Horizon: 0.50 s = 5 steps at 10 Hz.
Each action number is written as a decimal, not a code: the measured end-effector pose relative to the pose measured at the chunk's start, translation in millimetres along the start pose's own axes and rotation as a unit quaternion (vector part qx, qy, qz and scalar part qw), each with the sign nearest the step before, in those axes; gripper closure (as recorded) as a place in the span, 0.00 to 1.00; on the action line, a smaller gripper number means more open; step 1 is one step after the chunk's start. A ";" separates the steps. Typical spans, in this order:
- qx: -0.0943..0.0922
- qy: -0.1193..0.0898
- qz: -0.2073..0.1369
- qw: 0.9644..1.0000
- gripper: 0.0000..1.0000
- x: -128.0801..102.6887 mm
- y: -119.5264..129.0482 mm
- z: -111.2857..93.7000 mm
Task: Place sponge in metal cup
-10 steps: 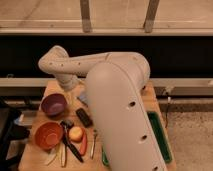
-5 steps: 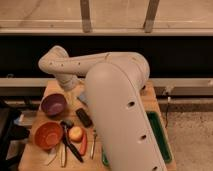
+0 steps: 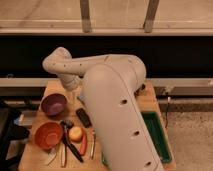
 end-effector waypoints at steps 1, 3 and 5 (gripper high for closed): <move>-0.001 -0.002 0.003 1.000 0.20 -2.4 -5.7 3.7; -0.008 -0.006 0.014 1.000 0.20 -6.7 -11.4 12.0; -0.014 -0.011 0.021 1.000 0.20 -8.2 -14.3 16.7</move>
